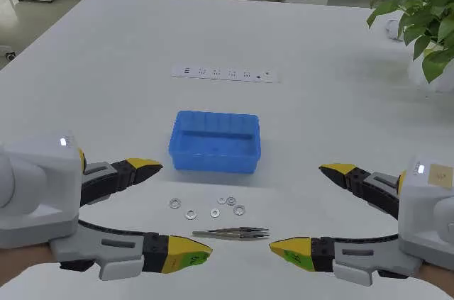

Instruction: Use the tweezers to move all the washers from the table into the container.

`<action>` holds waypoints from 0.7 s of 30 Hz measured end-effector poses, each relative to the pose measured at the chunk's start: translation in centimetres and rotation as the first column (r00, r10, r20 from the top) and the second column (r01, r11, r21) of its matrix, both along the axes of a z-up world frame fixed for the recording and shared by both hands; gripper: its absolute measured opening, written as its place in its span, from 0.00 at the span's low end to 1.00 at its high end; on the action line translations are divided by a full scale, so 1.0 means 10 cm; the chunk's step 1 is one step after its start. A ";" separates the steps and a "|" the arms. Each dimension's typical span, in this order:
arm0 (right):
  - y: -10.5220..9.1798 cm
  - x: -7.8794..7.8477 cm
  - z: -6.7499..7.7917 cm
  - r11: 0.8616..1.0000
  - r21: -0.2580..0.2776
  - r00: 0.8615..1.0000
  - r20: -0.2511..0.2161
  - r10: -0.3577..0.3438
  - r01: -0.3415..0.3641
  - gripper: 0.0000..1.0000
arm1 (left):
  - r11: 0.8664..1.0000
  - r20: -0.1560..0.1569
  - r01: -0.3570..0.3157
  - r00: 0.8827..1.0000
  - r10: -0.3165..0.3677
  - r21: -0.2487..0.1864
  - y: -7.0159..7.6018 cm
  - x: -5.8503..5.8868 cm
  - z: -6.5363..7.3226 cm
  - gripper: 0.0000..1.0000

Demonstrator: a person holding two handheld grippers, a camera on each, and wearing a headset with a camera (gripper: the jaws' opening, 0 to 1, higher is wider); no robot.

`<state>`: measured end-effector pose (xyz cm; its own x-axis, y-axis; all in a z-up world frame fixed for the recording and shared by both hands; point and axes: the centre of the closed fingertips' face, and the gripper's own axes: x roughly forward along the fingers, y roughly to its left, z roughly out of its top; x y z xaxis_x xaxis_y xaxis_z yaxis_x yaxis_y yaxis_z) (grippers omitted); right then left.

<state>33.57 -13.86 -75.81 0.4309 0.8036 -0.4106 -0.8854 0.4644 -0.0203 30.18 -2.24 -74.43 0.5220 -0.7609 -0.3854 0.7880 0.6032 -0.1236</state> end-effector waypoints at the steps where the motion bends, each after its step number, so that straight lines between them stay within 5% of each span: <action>1: 0.00 0.00 0.00 1.000 0.001 1.000 -0.001 -0.001 0.001 0.84 | 1.000 0.001 -0.001 1.000 0.001 -0.002 0.00 0.00 0.00 0.90; 21: -0.02 0.00 0.04 1.000 -0.001 1.000 0.004 -0.011 0.011 0.82 | 1.000 0.009 0.011 1.000 -0.011 0.005 -0.01 -0.02 0.01 0.90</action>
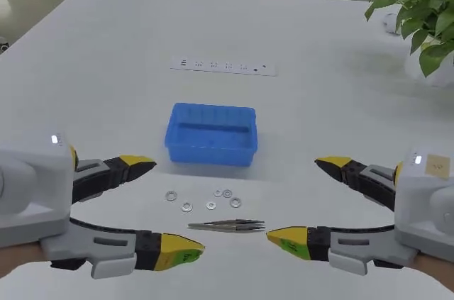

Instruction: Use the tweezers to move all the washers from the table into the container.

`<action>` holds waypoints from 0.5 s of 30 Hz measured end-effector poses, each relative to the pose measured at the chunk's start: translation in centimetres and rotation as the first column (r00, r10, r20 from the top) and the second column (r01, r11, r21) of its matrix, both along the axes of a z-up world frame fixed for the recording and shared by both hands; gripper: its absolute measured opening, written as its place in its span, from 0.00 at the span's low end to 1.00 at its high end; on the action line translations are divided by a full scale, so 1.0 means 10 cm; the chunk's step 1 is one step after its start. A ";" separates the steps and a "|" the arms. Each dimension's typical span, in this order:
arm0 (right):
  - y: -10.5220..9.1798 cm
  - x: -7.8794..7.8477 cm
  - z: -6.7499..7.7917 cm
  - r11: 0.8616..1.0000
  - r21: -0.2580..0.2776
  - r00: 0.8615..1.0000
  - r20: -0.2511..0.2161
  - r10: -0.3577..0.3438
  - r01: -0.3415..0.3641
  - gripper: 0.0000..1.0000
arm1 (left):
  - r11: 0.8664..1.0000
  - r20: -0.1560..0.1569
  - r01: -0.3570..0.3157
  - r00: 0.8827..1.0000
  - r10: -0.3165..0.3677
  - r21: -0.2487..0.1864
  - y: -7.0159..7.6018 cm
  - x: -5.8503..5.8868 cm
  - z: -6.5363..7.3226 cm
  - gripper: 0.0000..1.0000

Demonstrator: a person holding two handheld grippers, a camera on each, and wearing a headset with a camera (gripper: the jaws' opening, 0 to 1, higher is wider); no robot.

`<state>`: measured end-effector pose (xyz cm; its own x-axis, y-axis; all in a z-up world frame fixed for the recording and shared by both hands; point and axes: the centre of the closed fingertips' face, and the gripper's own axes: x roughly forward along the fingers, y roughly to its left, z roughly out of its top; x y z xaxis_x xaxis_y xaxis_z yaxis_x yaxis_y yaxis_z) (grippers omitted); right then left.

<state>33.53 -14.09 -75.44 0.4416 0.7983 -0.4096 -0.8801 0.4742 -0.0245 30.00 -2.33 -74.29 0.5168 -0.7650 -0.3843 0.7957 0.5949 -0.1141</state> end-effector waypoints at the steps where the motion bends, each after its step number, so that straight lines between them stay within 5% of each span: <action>1: 0.00 0.00 -0.01 1.000 -0.004 1.000 -0.001 0.001 -0.001 0.82 | 1.000 0.000 0.000 1.000 0.000 0.000 0.00 0.00 0.00 0.90; 15: 0.01 -0.02 -0.07 0.999 -0.028 1.000 -0.013 0.016 -0.016 0.81 | 1.000 -0.022 0.020 1.000 -0.020 0.020 -0.01 -0.02 -0.07 0.89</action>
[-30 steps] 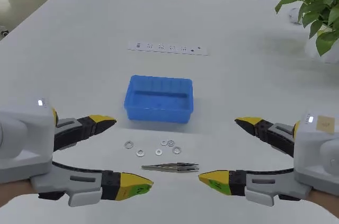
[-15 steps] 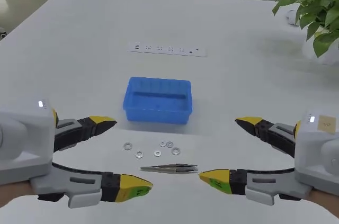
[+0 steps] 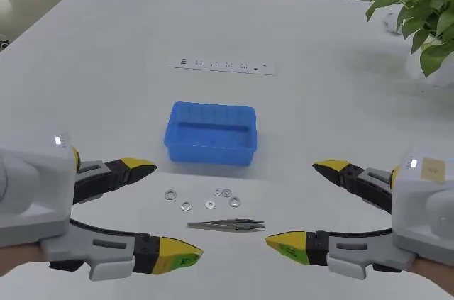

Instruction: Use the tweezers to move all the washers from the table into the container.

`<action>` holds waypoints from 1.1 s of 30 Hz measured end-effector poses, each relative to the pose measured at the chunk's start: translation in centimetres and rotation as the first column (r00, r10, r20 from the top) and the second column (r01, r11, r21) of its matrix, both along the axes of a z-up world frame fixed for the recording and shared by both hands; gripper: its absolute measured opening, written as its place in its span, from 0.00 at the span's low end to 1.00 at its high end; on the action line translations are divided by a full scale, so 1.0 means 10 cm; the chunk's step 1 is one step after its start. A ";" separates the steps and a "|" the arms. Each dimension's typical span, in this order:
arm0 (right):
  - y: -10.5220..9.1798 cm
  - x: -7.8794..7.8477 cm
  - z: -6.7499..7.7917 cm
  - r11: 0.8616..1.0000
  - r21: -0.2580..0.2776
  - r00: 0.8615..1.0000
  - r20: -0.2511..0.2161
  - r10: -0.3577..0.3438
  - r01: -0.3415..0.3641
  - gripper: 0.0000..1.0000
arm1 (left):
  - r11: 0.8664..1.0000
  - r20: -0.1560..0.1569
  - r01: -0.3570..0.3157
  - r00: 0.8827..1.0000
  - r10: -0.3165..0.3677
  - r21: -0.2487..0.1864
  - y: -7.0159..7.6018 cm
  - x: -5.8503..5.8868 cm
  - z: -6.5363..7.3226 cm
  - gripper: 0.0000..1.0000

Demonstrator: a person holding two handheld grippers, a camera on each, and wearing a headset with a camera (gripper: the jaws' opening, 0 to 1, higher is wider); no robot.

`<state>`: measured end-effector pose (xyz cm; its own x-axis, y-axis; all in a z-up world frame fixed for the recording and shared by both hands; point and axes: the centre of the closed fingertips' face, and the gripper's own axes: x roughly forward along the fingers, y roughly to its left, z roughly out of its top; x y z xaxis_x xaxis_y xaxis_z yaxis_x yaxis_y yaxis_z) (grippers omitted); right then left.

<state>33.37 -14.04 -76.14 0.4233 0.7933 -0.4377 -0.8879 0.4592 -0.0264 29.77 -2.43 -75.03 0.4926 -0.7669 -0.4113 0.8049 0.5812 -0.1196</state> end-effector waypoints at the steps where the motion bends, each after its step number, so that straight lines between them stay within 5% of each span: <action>1: 0.00 0.00 0.00 1.000 -0.001 1.000 -0.001 0.000 0.000 0.81 | 1.000 -0.002 0.001 1.000 -0.001 0.003 0.00 0.00 -0.01 0.89; 8: 0.01 0.02 -0.02 1.000 -0.004 1.000 -0.006 0.002 -0.002 0.81 | 1.000 -0.010 0.009 1.000 -0.009 0.014 0.00 0.00 -0.04 0.89; 12: 0.01 0.03 -0.03 1.000 -0.006 1.000 -0.010 0.002 -0.002 0.80 | 1.000 0.019 0.003 1.000 -0.003 0.011 -0.01 0.05 0.02 0.86; 19: 0.00 0.02 -0.05 1.000 -0.011 1.000 -0.018 0.000 -0.001 0.80 | 1.000 0.023 0.003 1.000 -0.002 -0.005 -0.02 0.10 0.06 0.86; 33: 0.02 0.03 -0.14 0.999 -0.042 1.000 -0.014 0.010 -0.011 0.75 | 0.998 -0.023 0.034 0.999 -0.033 0.046 -0.02 0.01 -0.17 0.76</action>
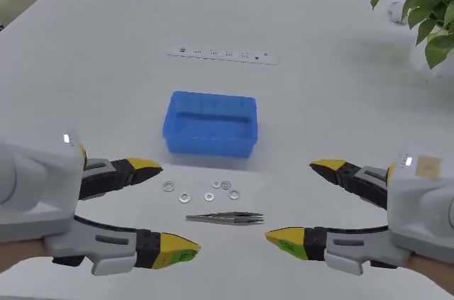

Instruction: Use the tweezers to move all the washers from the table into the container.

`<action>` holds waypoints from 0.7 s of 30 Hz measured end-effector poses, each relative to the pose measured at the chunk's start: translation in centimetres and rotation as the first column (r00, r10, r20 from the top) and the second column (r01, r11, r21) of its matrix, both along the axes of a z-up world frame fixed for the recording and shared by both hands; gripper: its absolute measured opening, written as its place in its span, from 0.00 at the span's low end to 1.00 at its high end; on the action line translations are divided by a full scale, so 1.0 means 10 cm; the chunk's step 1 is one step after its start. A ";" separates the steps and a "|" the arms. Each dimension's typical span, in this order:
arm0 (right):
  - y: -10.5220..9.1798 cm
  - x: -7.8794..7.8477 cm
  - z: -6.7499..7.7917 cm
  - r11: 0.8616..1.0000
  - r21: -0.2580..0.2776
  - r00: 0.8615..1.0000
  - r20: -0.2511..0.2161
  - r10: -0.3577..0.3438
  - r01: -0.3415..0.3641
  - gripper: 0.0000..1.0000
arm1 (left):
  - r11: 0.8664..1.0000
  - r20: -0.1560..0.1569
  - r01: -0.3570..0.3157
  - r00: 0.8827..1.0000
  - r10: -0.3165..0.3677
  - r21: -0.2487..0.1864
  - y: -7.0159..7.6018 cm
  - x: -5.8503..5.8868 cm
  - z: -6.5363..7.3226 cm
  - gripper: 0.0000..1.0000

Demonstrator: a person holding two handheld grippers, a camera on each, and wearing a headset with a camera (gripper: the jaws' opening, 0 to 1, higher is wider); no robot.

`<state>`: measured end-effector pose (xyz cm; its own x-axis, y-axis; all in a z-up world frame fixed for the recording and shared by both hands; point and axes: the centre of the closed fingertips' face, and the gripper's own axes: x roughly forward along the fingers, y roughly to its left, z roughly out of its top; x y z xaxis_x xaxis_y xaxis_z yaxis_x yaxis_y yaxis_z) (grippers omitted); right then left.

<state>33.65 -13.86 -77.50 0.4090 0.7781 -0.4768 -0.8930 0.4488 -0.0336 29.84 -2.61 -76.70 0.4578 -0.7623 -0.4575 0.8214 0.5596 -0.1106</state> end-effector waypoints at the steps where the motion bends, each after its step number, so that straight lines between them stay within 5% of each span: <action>1: 0.01 0.00 -0.01 1.000 -0.002 1.000 -0.002 0.003 -0.003 0.74 | 1.000 -0.008 -0.003 1.000 0.003 0.000 0.01 0.00 -0.02 0.75; 12: 0.08 0.03 -0.17 0.998 -0.048 0.999 -0.025 0.041 -0.042 0.63 | 0.997 -0.066 0.016 0.998 -0.011 0.072 0.04 0.09 -0.24 0.61; 16: 0.09 0.02 -0.29 0.994 -0.092 0.997 -0.040 0.061 -0.065 0.59 | 1.000 -0.104 -0.015 0.994 0.015 0.005 -0.01 0.21 -0.24 0.56; 21: 0.15 0.03 -0.48 0.984 -0.147 0.993 -0.073 0.094 -0.104 0.52 | 0.993 -0.116 0.051 0.992 -0.038 0.110 -0.02 0.26 -0.47 0.47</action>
